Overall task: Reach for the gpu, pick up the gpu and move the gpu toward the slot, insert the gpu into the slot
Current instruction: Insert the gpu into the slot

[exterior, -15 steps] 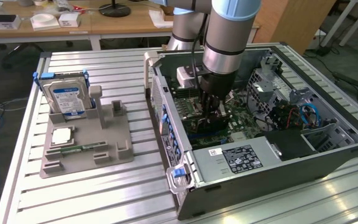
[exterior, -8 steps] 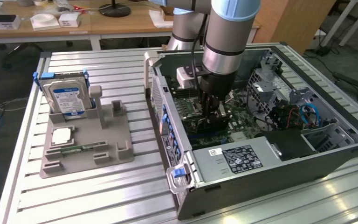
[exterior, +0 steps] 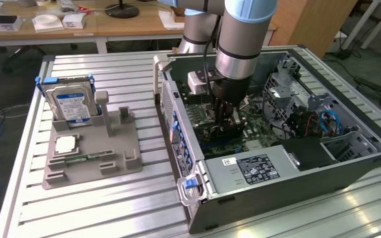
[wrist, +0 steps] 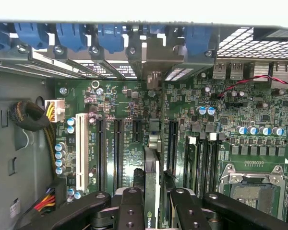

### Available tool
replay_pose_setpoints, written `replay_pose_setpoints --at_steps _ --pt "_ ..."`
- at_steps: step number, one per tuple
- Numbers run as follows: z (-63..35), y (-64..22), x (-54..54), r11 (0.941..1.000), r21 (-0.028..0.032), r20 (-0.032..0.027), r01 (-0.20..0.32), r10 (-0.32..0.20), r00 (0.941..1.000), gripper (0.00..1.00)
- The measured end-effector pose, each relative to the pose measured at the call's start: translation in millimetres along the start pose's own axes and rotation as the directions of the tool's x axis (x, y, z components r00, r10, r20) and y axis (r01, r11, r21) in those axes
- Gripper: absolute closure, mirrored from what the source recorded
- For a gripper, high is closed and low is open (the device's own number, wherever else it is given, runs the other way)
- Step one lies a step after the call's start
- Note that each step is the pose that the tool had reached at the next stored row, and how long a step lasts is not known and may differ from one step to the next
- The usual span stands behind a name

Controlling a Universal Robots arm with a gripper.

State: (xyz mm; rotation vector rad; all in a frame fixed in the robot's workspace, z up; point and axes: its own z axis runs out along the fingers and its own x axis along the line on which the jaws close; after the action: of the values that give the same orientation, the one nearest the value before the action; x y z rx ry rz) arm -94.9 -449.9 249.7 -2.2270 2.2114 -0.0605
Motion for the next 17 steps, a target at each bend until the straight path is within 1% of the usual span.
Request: replay_pose_setpoints --at_steps 6,9,11,17 --pt "0.0 0.0 0.0 1.0 0.0002 0.0004 0.0 0.0 1.0 0.74" --pt "-2.0 0.0 -0.1 1.0 0.0005 0.0013 0.0 0.0 1.0 0.74" --pt "-3.2 0.0 0.0 1.0 0.0001 0.0004 0.0 0.0 1.0 0.74" --pt "-3.3 -0.1 0.5 1.0 0.0 0.0003 0.0 0.0 1.0 0.74"
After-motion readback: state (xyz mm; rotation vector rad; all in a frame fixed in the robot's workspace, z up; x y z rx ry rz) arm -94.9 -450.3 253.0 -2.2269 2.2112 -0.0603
